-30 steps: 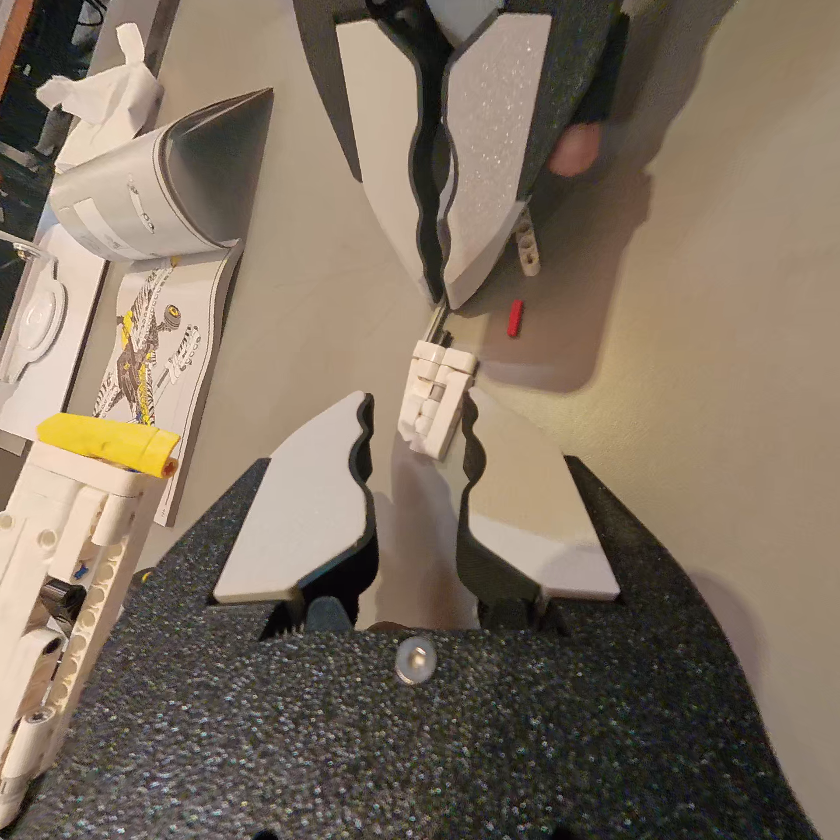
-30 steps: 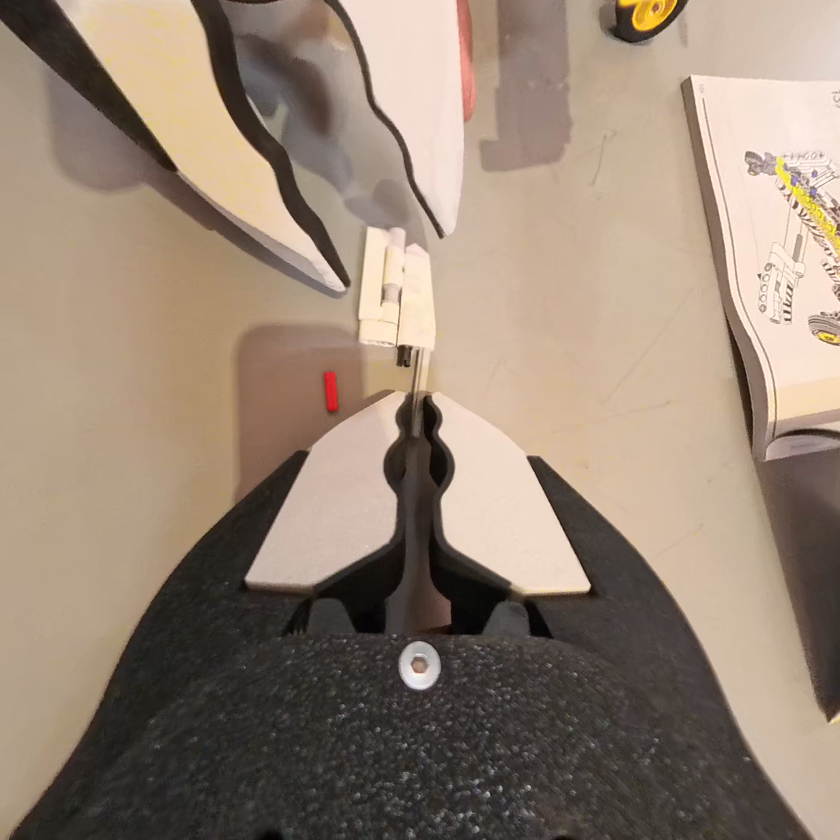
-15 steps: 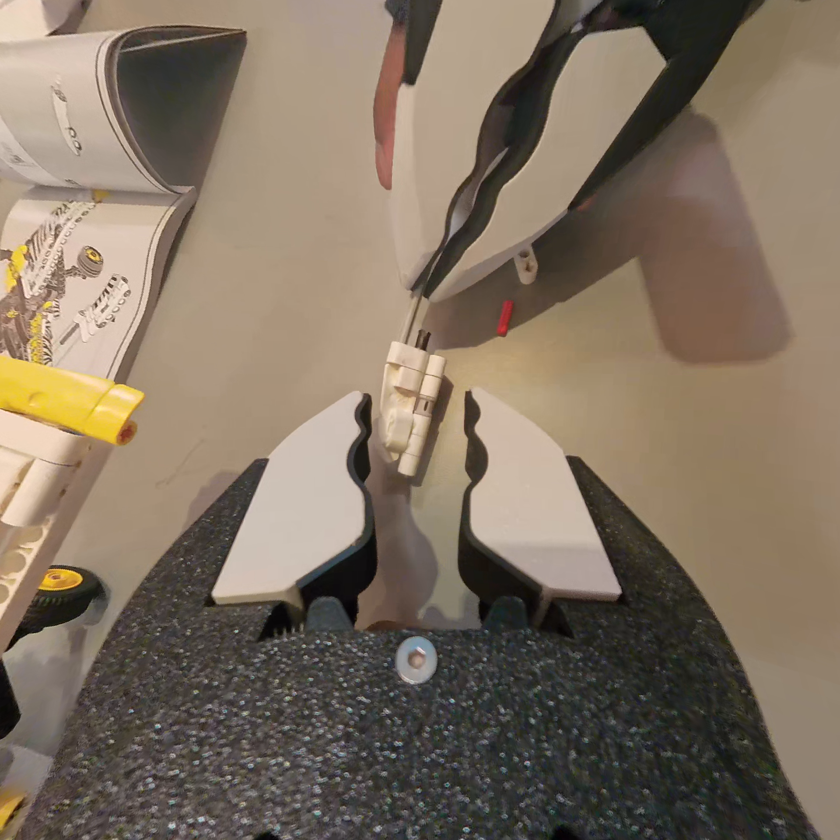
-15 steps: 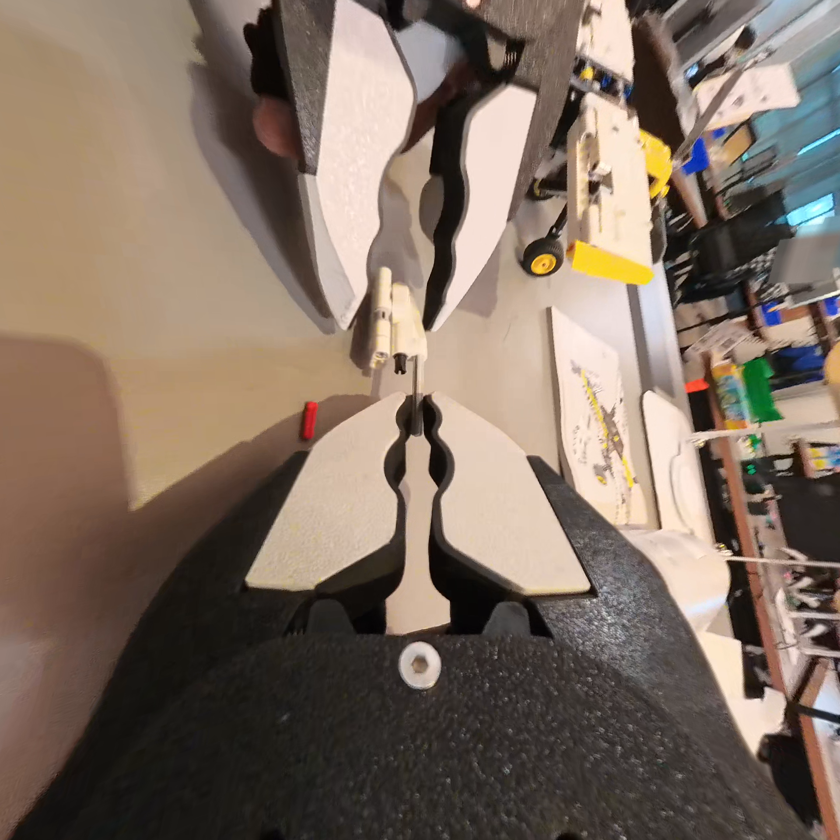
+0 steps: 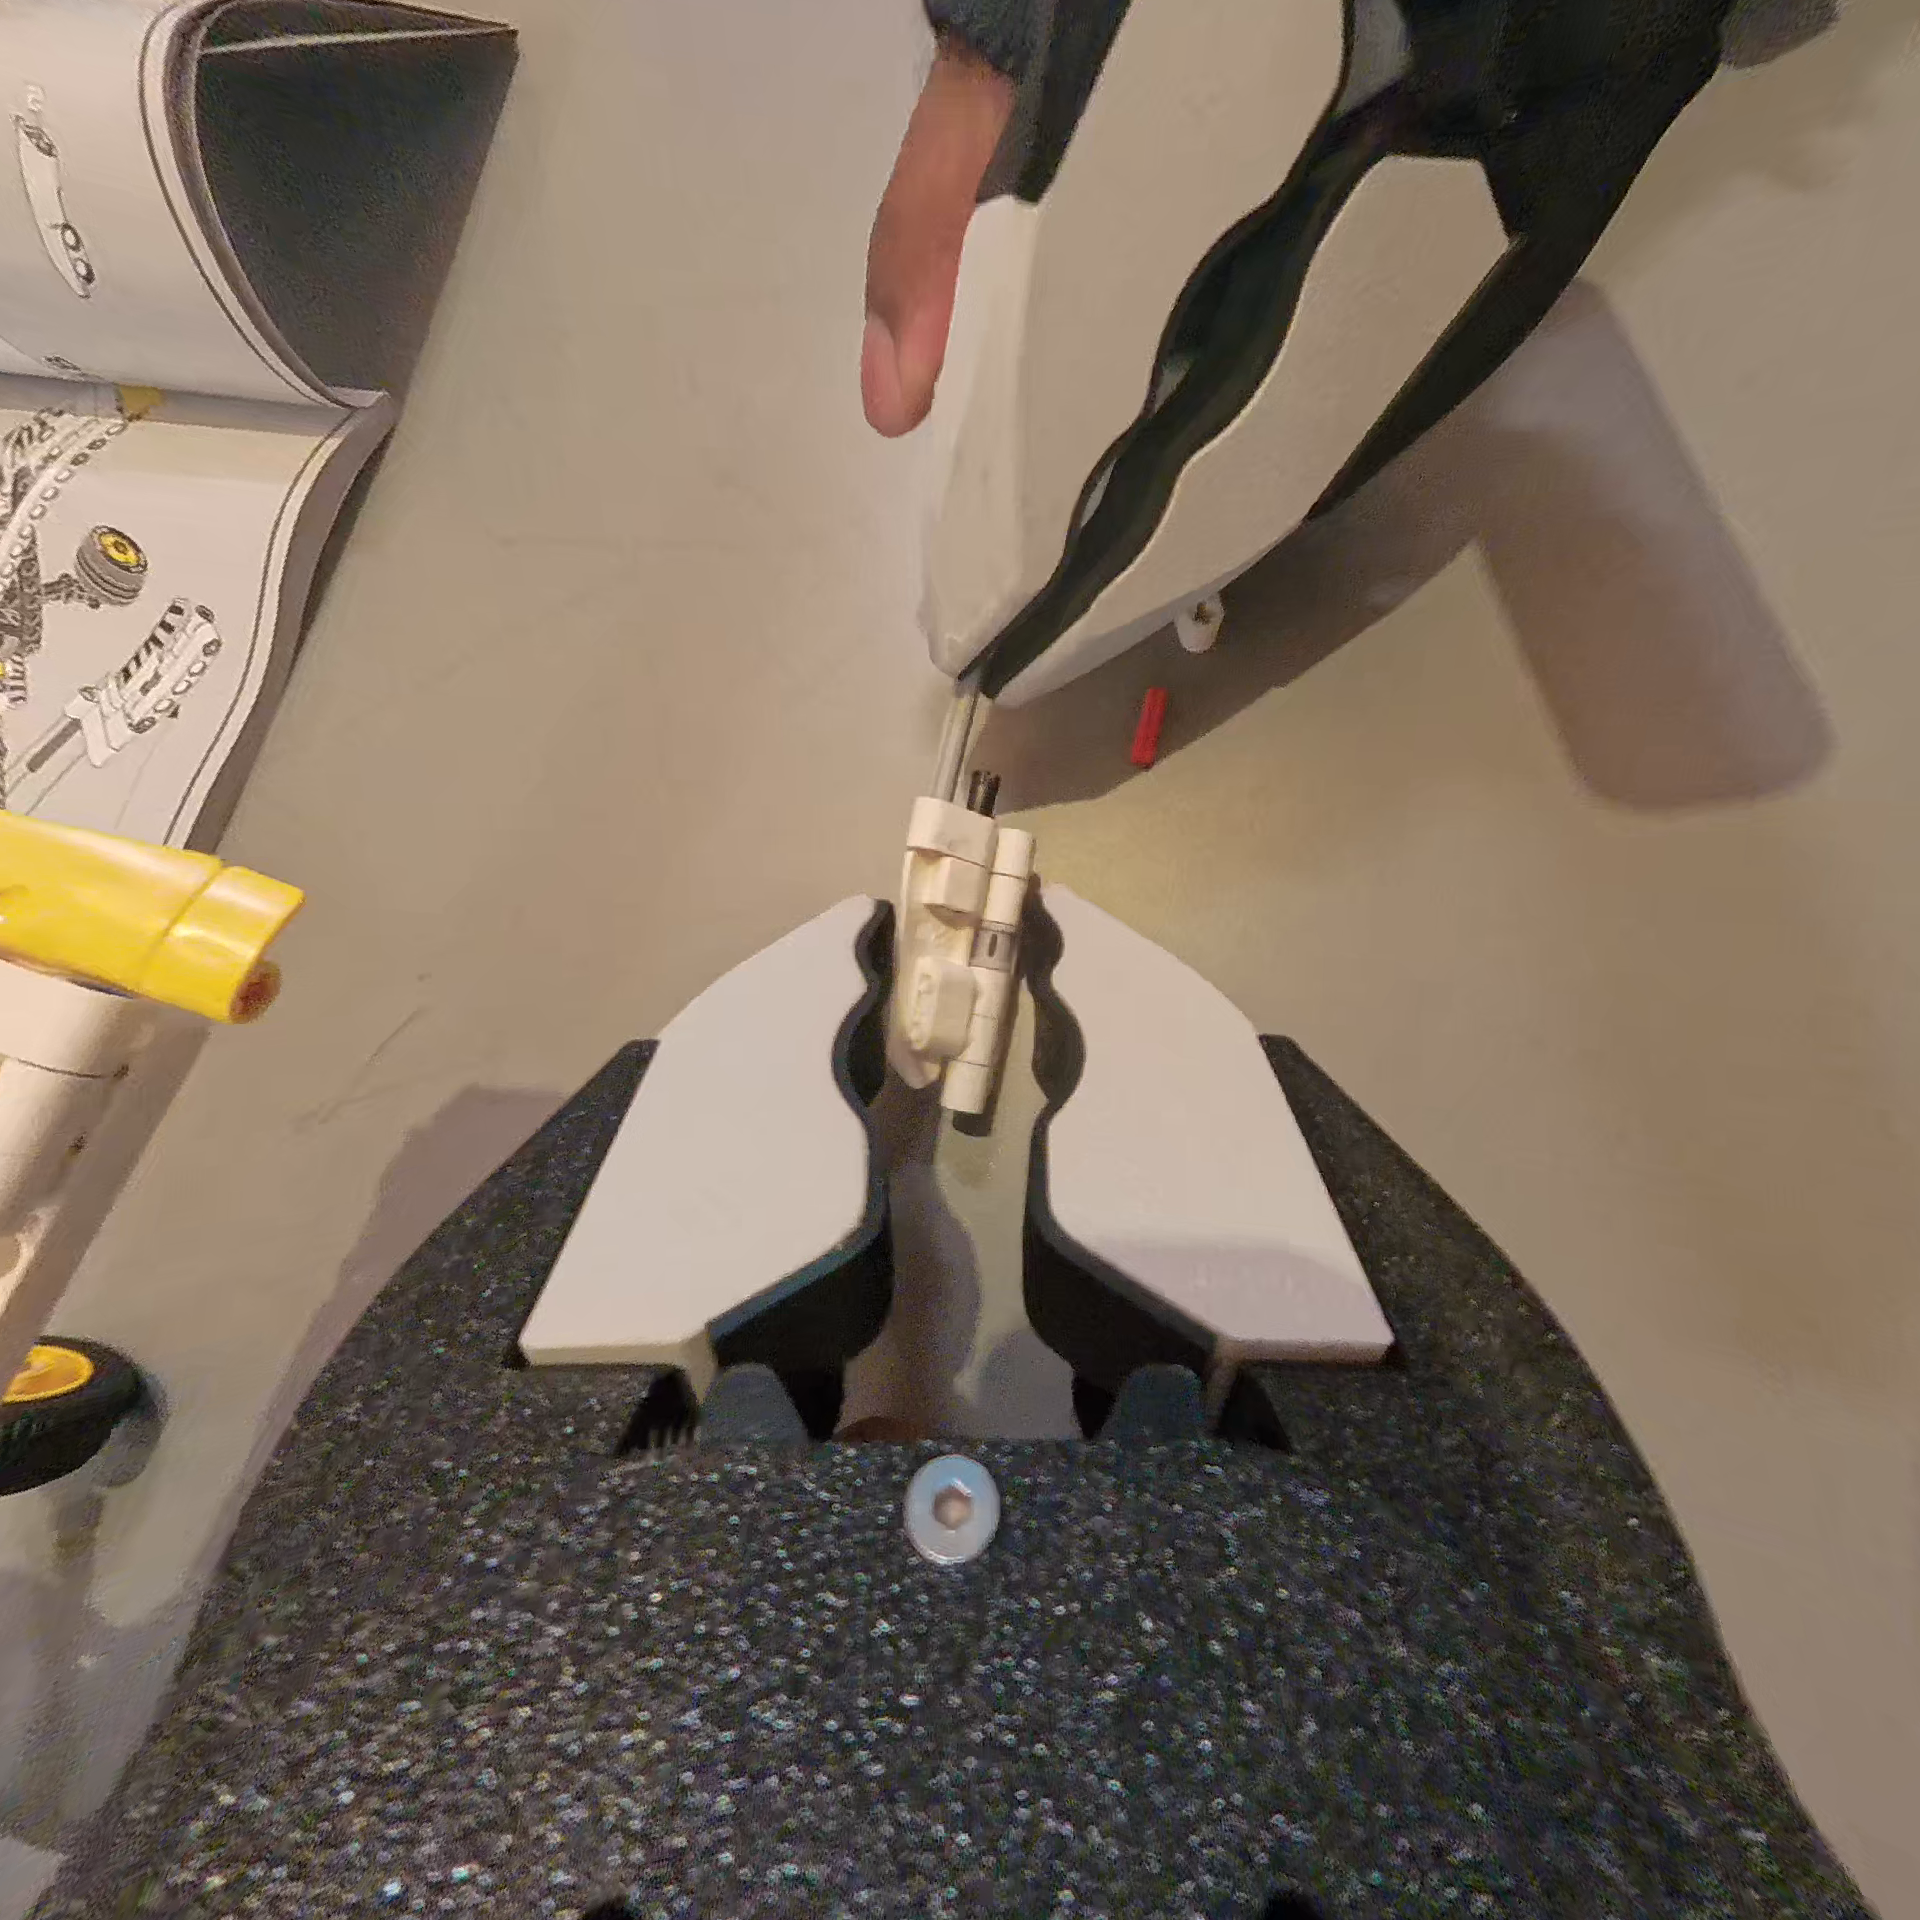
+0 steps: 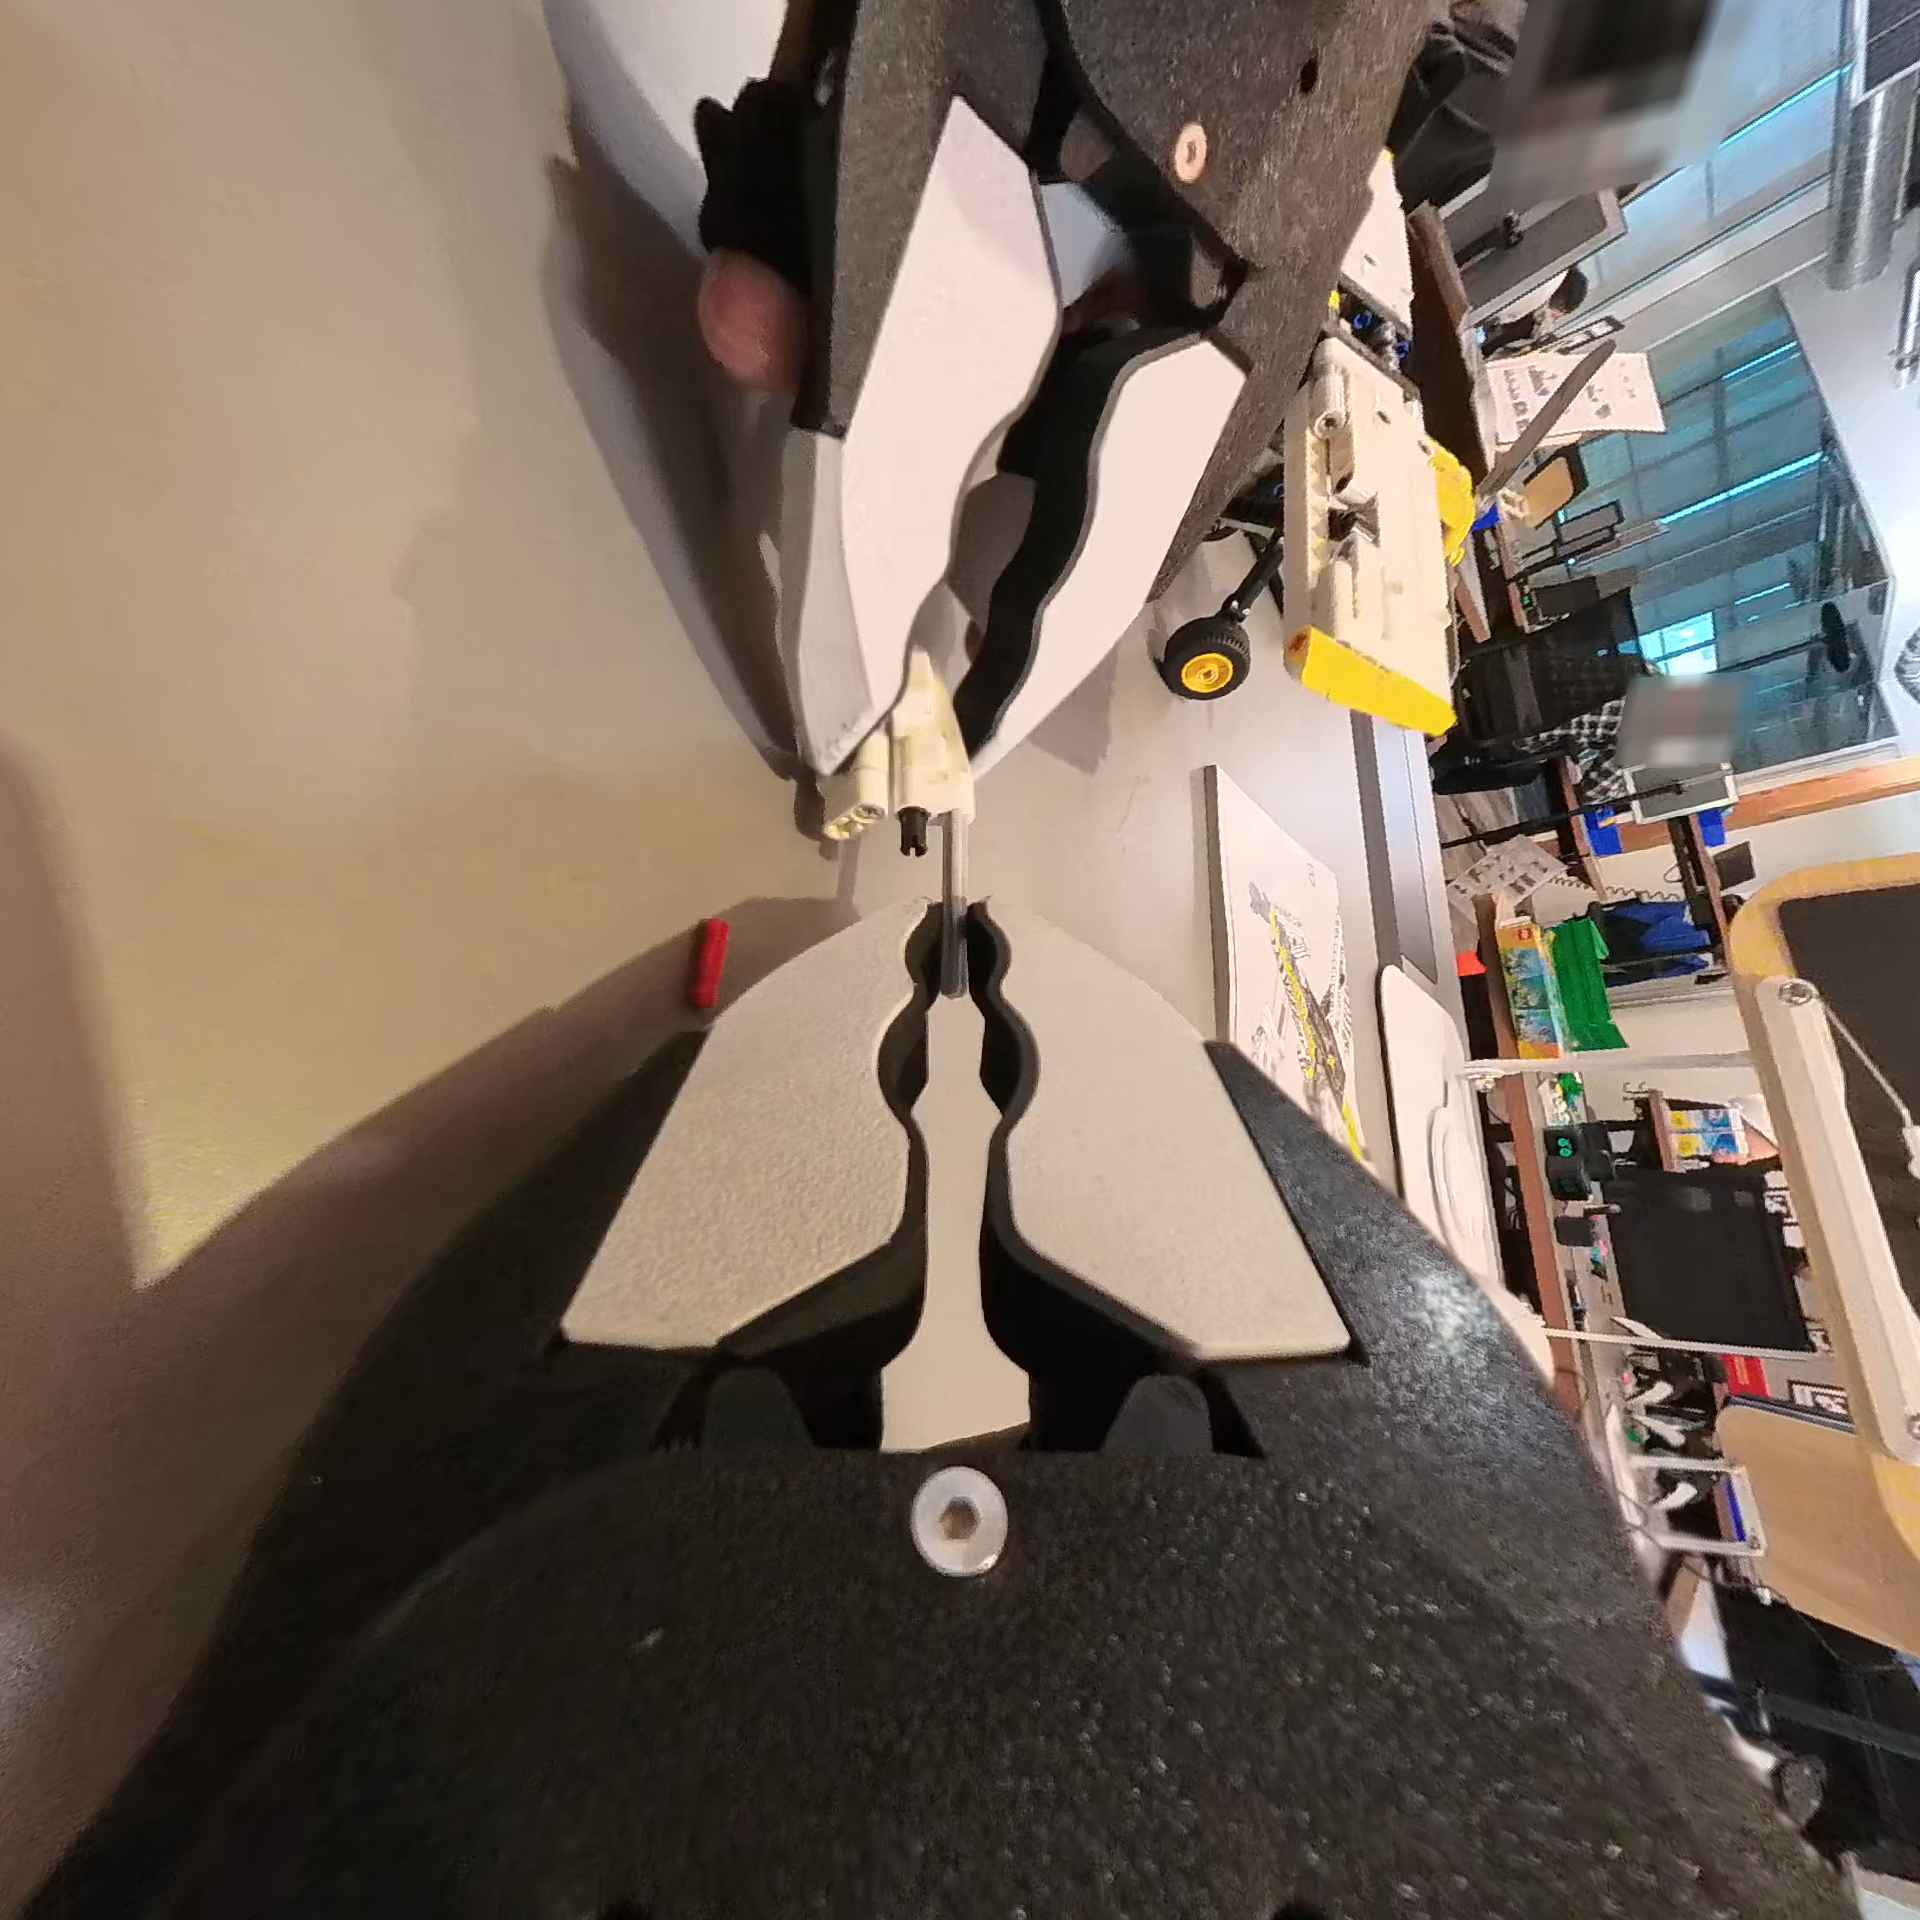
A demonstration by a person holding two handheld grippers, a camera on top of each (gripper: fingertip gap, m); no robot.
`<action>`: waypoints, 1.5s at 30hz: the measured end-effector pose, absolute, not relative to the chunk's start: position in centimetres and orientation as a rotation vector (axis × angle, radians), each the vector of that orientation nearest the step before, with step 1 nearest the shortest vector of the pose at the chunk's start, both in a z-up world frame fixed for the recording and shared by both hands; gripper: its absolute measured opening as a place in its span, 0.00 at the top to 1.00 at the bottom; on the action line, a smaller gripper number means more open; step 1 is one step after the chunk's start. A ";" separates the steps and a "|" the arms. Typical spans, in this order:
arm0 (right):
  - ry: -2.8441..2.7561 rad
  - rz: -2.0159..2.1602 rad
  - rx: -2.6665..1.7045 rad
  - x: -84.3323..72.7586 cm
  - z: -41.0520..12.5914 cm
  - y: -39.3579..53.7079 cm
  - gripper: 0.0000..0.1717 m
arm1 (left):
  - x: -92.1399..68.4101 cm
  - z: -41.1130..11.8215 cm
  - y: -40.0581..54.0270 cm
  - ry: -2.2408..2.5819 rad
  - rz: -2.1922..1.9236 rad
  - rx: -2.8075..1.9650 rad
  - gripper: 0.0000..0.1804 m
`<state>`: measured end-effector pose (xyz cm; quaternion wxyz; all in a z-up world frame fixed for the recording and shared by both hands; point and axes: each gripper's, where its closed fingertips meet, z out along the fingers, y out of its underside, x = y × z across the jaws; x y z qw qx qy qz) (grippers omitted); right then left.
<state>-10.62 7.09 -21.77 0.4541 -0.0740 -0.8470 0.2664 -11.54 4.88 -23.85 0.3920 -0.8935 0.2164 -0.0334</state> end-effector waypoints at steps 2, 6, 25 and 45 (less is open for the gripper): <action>-2.078 0.649 -0.168 -10.7 -21.7 7.1 0.98 | -11.5 -23.8 4.9 0.539 -0.119 -2.271 0.88; -2.065 0.619 -0.123 -10.6 -21.9 7.2 0.98 | -11.1 -23.9 4.7 0.542 -0.180 -2.275 0.89; -2.047 0.620 -0.171 -10.9 -21.7 7.9 0.95 | -11.2 -23.7 5.1 0.500 -0.152 -2.230 0.96; -2.273 1.015 -0.545 -7.9 -21.3 8.6 0.86 | -10.3 -18.7 5.6 0.395 -0.276 -1.940 0.96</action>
